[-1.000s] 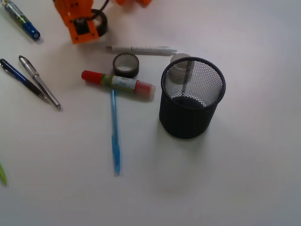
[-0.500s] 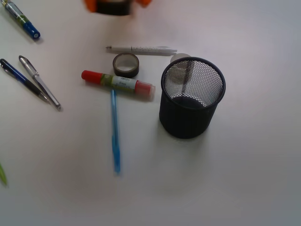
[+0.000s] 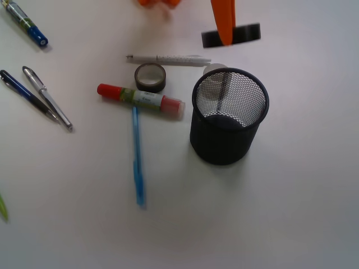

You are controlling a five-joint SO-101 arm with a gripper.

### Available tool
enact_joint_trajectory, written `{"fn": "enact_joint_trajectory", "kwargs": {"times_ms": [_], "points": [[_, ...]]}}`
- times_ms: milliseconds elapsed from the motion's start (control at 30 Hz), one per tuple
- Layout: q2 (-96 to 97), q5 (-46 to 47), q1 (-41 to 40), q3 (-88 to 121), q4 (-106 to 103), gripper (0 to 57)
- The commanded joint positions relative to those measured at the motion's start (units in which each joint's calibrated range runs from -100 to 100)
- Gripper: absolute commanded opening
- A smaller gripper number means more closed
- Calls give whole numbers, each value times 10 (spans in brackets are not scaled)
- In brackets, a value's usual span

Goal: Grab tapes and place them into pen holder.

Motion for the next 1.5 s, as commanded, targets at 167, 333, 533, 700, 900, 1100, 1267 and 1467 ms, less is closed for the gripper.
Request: {"fn": "enact_joint_trajectory", "kwargs": {"times_ms": [167, 333, 533, 700, 900, 1100, 1267, 1467], "points": [[142, 19, -10, -263, 83, 3], [234, 15, -11, -337, 104, 7], [277, 3, 3, -360, 106, 8], [276, 6, 4, -365, 110, 210], [276, 4, -5, -368, 118, 364], [267, 3, -8, -384, 145, 365], [221, 2, 17, -439, 283, 365], [115, -69, 85, -312, 346, 365]]}}
